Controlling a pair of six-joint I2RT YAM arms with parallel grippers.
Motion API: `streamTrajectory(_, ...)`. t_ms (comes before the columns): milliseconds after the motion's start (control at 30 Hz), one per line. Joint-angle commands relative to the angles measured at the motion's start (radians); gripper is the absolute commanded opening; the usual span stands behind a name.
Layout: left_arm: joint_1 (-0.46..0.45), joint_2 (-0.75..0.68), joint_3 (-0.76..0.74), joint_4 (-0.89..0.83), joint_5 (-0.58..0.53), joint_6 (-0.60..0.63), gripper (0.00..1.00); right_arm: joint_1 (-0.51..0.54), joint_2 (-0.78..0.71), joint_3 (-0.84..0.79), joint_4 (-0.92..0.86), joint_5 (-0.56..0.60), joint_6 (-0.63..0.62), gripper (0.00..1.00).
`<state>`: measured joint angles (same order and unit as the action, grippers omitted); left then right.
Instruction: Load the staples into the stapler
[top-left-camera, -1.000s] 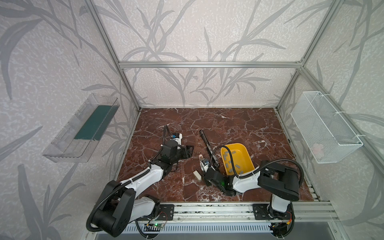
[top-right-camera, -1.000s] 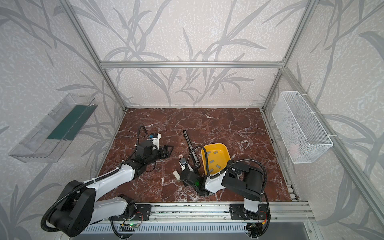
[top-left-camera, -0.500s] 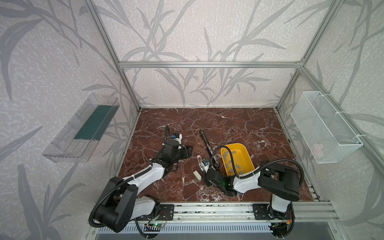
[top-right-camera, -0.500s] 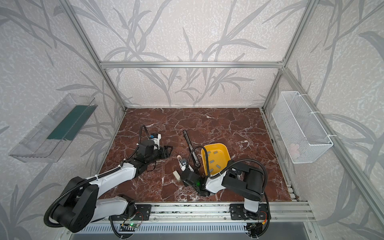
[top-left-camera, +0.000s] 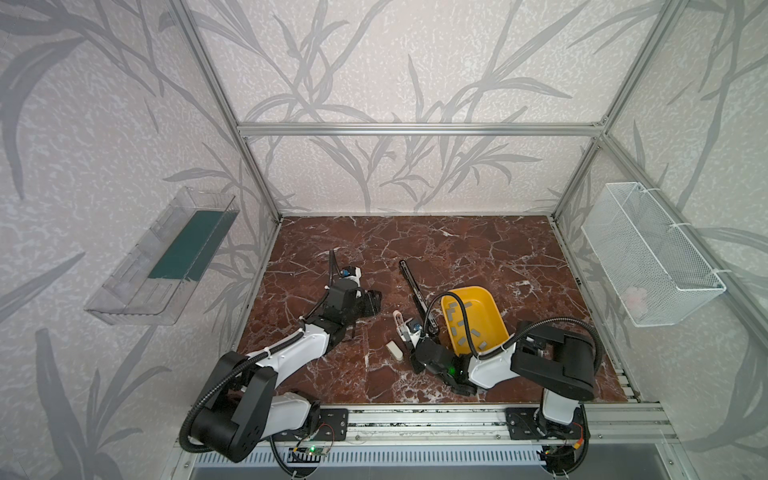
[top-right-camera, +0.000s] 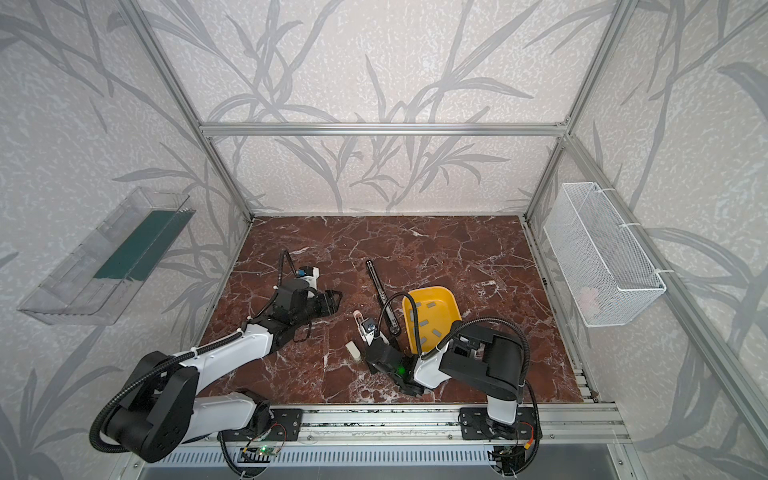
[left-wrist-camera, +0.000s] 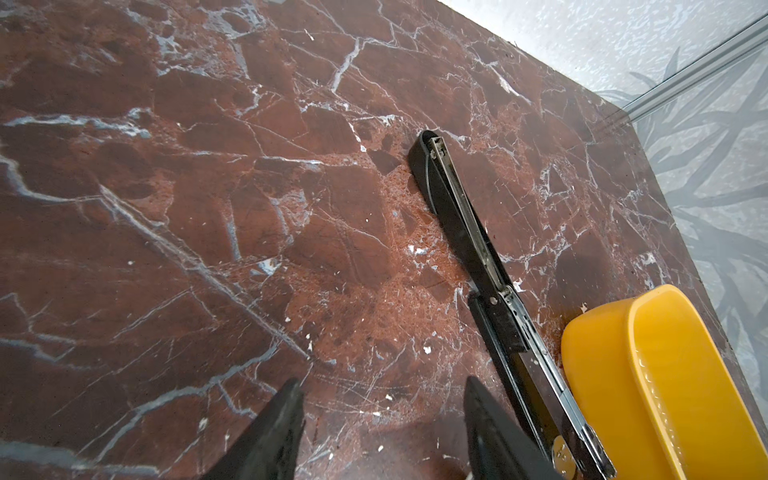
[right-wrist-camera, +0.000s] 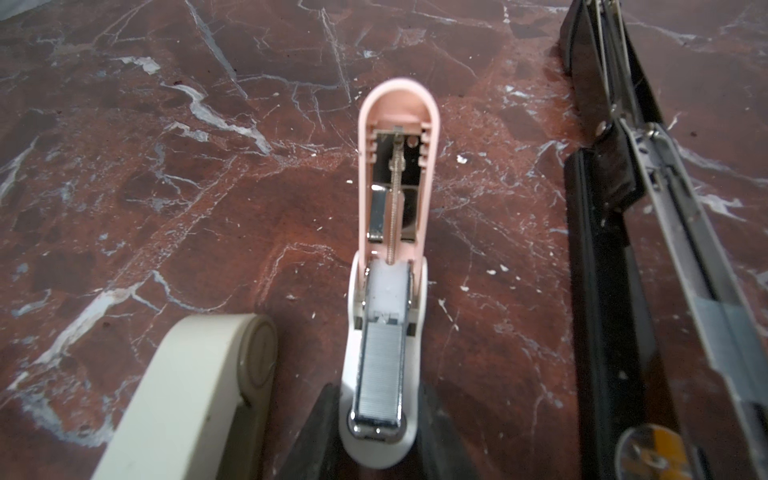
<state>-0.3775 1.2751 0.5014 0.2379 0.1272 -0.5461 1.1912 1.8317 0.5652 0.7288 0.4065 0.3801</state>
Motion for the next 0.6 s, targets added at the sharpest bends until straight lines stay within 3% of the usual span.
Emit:
streamTrajectory(0, 0.005, -0.012, 0.021, -0.004, -0.025, -0.009, 0.62, -0.002, 0.042, -0.018, -0.055, -0.03, -0.01, 0.28)
streamTrajectory(233, 0.006, 0.017, 0.023, 0.004, 0.004, -0.03, 0.62, -0.011, 0.045, 0.017, -0.125, -0.006, 0.009, 0.24)
streamTrajectory(300, 0.008, 0.031, 0.025, 0.006, 0.015, -0.049, 0.62, -0.009, 0.005, 0.037, -0.229, 0.055, -0.01, 0.21)
streamTrajectory(367, 0.008, 0.045, 0.023, 0.017, 0.03, -0.067, 0.62, -0.014, -0.003, 0.005, -0.198, 0.1, 0.001, 0.23)
streamTrajectory(433, 0.009, 0.066, 0.022, 0.026, 0.052, -0.092, 0.61, -0.022, 0.044, -0.048, -0.027, 0.043, -0.057, 0.24)
streamTrajectory(567, 0.01, 0.11, 0.038, 0.039, 0.095, -0.104, 0.59, -0.025, 0.048, 0.004, -0.149, 0.014, -0.057, 0.22)
